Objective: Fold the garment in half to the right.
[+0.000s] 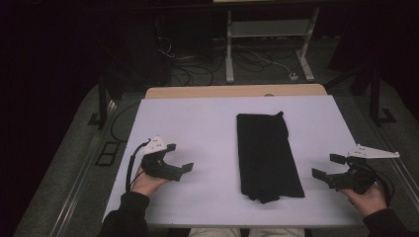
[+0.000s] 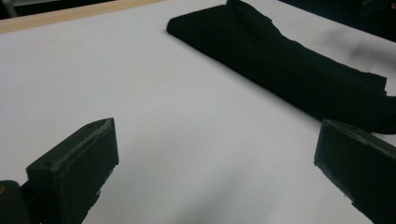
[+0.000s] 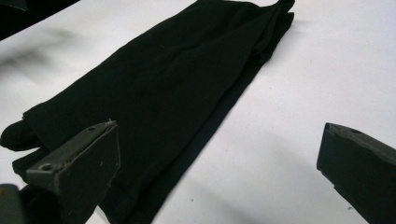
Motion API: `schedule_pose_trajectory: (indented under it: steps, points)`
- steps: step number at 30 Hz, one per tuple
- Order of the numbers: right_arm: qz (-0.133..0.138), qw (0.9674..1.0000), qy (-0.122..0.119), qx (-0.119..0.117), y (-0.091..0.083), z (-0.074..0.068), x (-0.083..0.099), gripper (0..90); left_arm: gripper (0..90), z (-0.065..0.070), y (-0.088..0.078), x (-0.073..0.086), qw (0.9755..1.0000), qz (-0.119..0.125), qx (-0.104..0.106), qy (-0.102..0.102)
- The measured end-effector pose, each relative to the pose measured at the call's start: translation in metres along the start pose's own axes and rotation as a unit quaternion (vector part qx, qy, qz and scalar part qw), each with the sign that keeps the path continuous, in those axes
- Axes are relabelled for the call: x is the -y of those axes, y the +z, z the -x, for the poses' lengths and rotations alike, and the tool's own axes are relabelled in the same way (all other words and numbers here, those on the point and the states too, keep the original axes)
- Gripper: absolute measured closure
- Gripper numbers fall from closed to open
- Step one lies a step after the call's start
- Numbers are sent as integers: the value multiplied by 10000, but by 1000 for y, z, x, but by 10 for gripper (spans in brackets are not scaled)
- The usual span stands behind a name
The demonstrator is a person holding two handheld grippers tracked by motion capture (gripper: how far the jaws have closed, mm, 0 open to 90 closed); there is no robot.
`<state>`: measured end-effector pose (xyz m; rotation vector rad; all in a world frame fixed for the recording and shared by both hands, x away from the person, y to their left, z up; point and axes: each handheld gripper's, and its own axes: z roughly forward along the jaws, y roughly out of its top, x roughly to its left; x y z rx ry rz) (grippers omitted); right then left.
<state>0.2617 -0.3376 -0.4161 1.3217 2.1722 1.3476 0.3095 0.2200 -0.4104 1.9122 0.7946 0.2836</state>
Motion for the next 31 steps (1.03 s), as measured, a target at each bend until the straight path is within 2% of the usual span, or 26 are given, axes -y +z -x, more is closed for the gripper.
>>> schedule_pose_trajectory:
  steps: [6,12,15,23,29,31]
  points:
    - [47,10000,48,-15,-2,1,2,0,0,-2,-12,8,10000,25,-31,-56]
    - [31,10000,29,0,-3,2,5,0,0,-6,-22,19,9997,-60,-201,-114]
    - [48,10000,32,15,-4,3,5,0,0,-7,-27,21,9996,3,-262,-122]
    - [60,10000,27,13,-4,4,6,0,0,-10,-41,28,9985,124,-440,-301]
    - [61,10000,16,-20,-3,6,6,0,0,-16,-55,36,9969,254,-605,-433]
    - [38,10000,53,-32,-3,5,6,0,0,-19,-59,39,9965,225,-670,-439]
